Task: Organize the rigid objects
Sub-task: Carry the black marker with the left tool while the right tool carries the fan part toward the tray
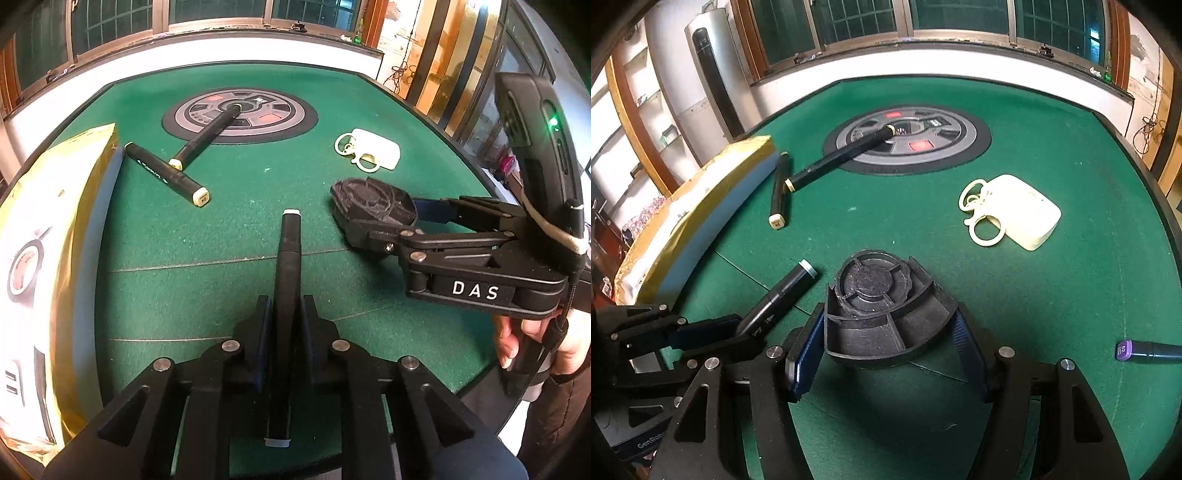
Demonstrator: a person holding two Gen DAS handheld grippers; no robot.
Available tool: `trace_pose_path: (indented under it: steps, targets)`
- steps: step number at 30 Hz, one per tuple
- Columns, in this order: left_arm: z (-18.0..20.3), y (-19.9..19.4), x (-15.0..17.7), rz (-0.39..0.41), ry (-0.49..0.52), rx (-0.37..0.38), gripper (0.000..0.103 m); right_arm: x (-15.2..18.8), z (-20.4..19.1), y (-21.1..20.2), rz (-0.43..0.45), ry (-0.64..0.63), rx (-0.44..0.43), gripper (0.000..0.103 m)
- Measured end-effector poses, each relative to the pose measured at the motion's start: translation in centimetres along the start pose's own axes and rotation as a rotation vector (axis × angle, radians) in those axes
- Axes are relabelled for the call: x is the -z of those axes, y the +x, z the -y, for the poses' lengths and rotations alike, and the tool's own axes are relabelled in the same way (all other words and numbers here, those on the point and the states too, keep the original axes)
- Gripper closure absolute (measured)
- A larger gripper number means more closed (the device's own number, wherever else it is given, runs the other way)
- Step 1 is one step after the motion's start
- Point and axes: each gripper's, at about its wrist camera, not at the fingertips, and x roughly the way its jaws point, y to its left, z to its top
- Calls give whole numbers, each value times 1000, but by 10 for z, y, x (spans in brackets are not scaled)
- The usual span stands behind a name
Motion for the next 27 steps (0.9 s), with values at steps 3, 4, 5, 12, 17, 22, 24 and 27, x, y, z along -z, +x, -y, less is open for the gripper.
trace_pose_path:
  steps: [3, 4, 5, 12, 17, 22, 24, 27]
  targets:
    - [-1, -2, 1, 2, -5, 0, 90, -2, -2, -7, 23, -4, 5, 43]
    - [-1, -3, 1, 4, -5, -1, 90, -3, -3, -10, 32, -4, 2, 43]
    - [-1, -4, 1, 6, -6, -2, 90, -5, -4, -14, 43, -7, 4, 43]
    - [0, -11, 0, 22, -3, -1, 91, -10, -14, -33, 89, -31, 3, 43]
    - [1, -12, -1, 22, 4, -2, 91, -11, -22, -35, 95, -42, -6, 43]
    - [0, -12, -1, 22, 3, 7, 91, -11, -26, -36, 100, -49, -8, 43]
    - [0, -14, -2, 25, 0, 11, 91, -11, -27, -36, 100, -51, -8, 43]
    - [-2, -18, -2, 36, -7, 19, 91, -11, -28, -36, 101, -51, -9, 43]
